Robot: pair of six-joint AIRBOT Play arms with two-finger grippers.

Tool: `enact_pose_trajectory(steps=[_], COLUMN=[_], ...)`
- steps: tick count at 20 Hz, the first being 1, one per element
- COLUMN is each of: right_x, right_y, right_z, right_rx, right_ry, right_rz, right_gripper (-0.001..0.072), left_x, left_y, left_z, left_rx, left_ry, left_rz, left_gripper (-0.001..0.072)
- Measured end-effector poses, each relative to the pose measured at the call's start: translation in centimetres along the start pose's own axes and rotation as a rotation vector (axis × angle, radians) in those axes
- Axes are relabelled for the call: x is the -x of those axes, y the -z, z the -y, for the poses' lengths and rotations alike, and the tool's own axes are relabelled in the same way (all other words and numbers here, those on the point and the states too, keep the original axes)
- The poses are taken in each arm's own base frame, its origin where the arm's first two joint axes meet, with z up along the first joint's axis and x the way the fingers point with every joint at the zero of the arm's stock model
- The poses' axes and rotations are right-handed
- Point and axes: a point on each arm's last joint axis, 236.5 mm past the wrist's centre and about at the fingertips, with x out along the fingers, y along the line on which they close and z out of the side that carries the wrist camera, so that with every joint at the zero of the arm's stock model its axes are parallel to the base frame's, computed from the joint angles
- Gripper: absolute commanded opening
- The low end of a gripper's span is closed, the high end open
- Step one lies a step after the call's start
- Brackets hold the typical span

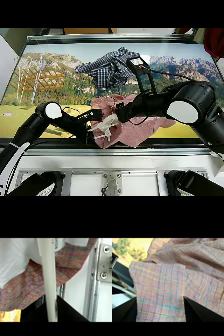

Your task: Fold the clothes and pants, and hang the long-sleeved shirts on hangers.

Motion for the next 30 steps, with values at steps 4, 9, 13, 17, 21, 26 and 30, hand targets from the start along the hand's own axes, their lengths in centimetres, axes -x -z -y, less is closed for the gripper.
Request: enact_pose_trajectory(steps=[4,9,13,17,21,26,30], right_x=[0.9,2.5,4.1,6.6,8.7,8.7,6.8], right_y=[-0.3,1.0,1.1,-1.1,-2.7,0.5,3.8], right_z=[0.1,-0.9,0.4,2.2,4.1,8.4,12.8], right_rx=[0.002,0.072,0.126,0.095,0.142,0.309,0.322], right_ry=[0.001,-0.058,-0.159,-0.308,-0.365,-0.466,-0.560], right_rz=[0.028,-0.002,-0.023,0.062,0.165,0.189,0.291], right_gripper=[0.0610,0.0611,0.0610,0.0611,0.0611,0.0610,0.0611], left_x=[0.0,0.0,0.0,0.0,0.0,0.0,0.0], left_y=[0.0,0.0,0.2,0.3,0.3,0.3,0.3], left_z=[0.0,0.1,0.3,0.5,0.6,0.6,0.5], left_rx=[-0.004,-0.003,-0.004,-0.004,-0.003,-0.003,-0.003], left_ry=[0.001,0.003,0.014,0.021,0.023,0.023,0.023], left_rz=[0.000,-0.002,-0.008,-0.011,-0.012,-0.012,-0.012], left_gripper=[0.0010,0.0010,0.0010,0.0010,0.0010,0.0011,0.0010])
